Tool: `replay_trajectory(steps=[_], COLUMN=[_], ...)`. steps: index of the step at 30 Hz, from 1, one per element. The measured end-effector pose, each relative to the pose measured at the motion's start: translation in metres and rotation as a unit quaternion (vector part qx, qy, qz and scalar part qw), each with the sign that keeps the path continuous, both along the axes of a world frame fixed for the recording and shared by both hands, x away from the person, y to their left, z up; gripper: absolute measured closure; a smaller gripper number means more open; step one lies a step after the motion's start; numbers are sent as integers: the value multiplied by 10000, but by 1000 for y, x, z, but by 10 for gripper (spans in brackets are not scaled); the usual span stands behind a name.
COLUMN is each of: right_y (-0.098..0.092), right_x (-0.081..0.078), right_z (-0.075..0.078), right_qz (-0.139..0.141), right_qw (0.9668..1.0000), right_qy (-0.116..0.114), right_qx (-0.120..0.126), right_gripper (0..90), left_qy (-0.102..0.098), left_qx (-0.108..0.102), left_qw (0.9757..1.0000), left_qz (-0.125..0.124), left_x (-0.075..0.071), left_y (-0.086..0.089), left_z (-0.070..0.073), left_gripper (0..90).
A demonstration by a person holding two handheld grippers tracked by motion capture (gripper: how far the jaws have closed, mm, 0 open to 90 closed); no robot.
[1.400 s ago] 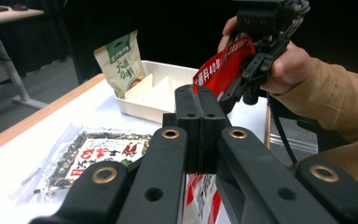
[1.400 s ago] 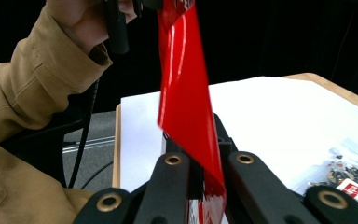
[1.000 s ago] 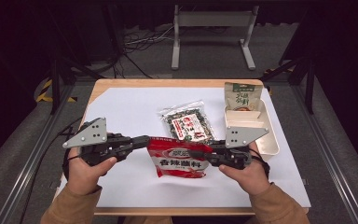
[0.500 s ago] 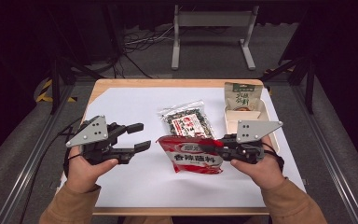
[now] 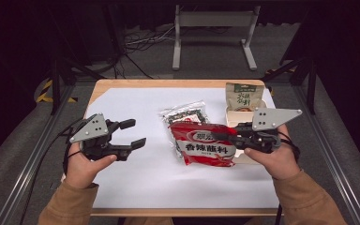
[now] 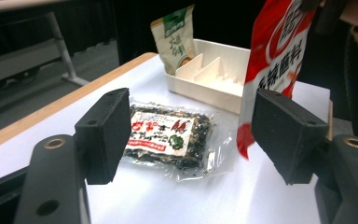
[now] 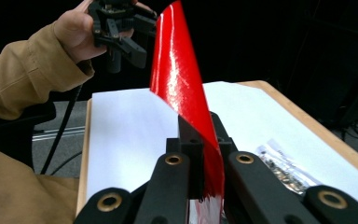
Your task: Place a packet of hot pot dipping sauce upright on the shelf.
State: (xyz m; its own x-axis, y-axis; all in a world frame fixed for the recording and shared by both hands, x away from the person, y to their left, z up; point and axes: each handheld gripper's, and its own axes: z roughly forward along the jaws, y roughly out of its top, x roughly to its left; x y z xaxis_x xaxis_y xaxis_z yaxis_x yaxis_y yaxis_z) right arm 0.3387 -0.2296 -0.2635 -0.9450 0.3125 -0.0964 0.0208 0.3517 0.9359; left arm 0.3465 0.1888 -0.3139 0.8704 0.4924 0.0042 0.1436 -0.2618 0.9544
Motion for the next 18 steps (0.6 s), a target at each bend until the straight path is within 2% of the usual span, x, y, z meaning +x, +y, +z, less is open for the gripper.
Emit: replay_trajectory(steps=[6,9,11,18], right_y=[-9,-15,-18,-32], right_x=[6,9,10,21], right_z=[9,15,18,25], right_qz=[-74,-111,-159,-289], right_qw=[9999,9998,9996,9990], right_qy=[-68,-143,-211,-323], right_qx=[9,-2,-10,48], right_gripper=[889,888,888,888], left_qy=[87,126,166,266], left_qx=[63,282,354,414], left_qw=[9997,9984,9974,9963], left_qz=[220,470,605,703], left_x=[5,8,9,14], left_y=[7,10,11,14], left_z=[-5,-10,-12,-20], left_gripper=[265,250,238,210])
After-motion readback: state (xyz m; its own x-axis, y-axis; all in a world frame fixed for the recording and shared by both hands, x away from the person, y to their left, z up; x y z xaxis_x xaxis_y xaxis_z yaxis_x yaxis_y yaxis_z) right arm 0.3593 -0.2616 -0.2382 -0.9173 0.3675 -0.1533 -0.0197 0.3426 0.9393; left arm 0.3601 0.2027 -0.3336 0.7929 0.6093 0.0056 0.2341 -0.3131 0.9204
